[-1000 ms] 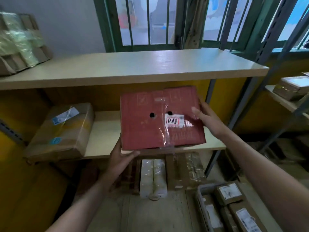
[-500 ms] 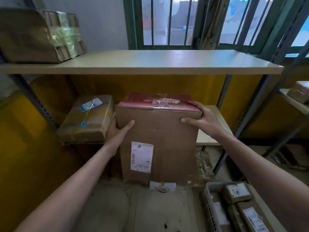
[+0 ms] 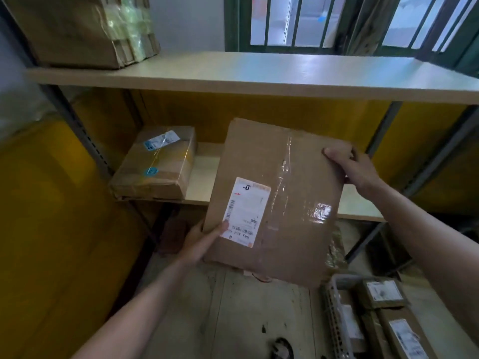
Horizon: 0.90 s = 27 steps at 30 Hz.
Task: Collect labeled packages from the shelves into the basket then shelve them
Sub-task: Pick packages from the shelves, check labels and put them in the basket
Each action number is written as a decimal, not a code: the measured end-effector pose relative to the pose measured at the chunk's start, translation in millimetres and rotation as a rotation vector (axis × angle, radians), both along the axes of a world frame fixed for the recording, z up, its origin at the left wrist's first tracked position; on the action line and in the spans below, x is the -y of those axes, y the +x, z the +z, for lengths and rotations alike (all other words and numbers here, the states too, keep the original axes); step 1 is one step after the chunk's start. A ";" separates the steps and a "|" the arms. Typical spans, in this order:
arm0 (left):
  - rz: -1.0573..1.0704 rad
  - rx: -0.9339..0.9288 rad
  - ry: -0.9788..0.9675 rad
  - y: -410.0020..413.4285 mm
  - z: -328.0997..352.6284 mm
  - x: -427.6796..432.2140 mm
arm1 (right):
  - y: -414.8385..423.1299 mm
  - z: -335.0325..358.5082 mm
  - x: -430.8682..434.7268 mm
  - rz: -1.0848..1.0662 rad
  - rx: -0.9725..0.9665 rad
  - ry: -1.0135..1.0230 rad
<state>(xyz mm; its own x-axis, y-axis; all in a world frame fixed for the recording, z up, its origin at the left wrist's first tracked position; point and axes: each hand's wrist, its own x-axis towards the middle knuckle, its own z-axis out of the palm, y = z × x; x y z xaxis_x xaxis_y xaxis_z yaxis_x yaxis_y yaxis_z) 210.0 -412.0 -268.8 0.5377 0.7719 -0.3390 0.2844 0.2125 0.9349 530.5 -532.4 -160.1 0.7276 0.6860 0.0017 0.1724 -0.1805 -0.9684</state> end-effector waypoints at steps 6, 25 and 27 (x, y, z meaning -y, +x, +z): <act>0.210 -0.045 -0.035 42.7 2.1 -35.4 | 9.0 -50.9 -42.9 0.026 0.120 -0.277; 0.055 -0.581 0.551 81.7 7.5 -176.6 | 37.4 -71.9 -251.3 0.075 0.380 -0.516; 0.045 -0.535 0.529 61.6 4.6 -183.6 | 31.1 -71.1 -256.9 0.046 0.418 -0.561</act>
<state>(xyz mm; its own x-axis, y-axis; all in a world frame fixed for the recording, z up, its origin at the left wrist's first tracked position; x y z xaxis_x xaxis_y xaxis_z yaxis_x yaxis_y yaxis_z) 271.6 -228.4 -264.2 0.3676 0.9218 -0.1229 0.7298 -0.2041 0.6526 561.6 -275.4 -231.2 0.7134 0.6952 -0.0880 0.5296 -0.6171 -0.5819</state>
